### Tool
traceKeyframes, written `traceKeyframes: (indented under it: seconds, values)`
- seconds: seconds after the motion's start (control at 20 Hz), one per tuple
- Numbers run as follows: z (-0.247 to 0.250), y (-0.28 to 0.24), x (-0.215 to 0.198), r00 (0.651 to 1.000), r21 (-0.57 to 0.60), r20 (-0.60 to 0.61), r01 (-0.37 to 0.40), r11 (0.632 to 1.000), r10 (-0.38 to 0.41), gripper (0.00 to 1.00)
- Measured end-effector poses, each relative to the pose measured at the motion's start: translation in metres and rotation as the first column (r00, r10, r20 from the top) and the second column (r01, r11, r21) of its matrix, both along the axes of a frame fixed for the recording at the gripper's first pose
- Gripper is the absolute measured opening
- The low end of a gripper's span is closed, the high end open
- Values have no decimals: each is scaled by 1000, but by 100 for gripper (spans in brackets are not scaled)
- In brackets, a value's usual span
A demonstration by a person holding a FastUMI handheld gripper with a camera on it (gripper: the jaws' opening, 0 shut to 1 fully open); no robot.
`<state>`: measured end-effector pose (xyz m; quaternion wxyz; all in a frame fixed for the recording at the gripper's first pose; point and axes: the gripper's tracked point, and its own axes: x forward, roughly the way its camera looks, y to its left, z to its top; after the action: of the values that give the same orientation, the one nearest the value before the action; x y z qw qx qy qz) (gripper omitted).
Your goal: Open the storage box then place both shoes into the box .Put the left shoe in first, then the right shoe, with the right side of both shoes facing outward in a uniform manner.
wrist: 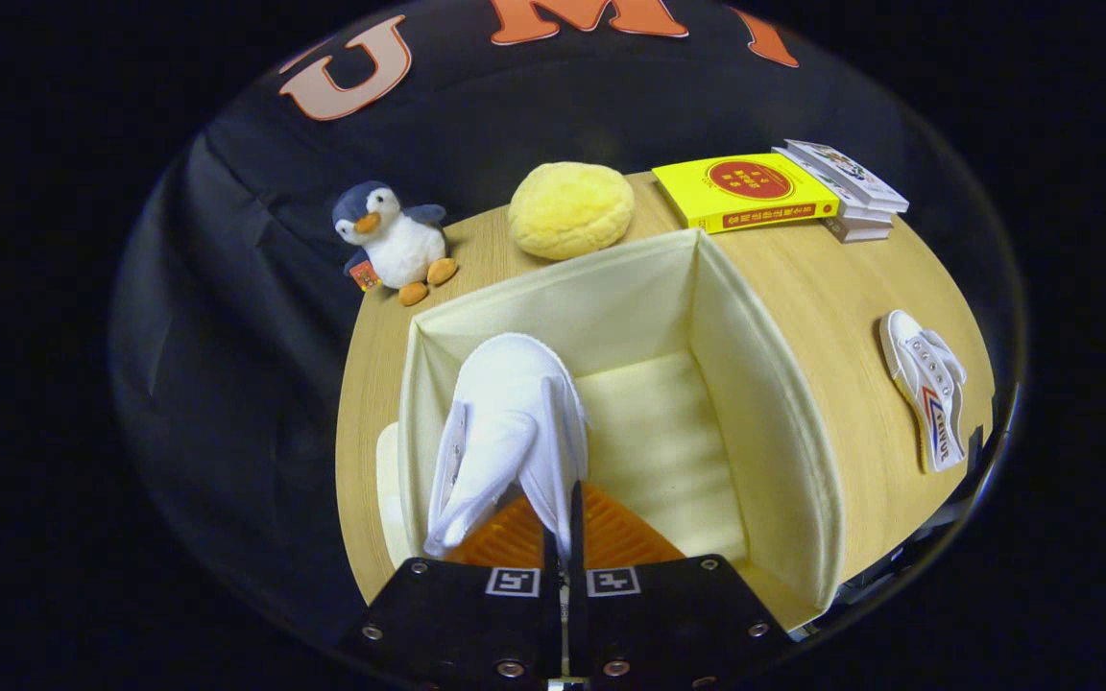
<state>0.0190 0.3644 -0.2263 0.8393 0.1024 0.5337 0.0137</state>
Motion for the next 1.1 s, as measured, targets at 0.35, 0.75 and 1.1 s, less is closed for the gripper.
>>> traceKeyframes:
  seconds: [0.35, 0.75, 1.1]
  values:
    - [46, -8, 13, 988, 17, 136, -82, 997, 78, 79]
    - [84, -127, 15, 964, -68, 252, -73, 995, 88, 99]
    - [56, -277, -5, 967, -211, 240, -35, 977, 86, 99]
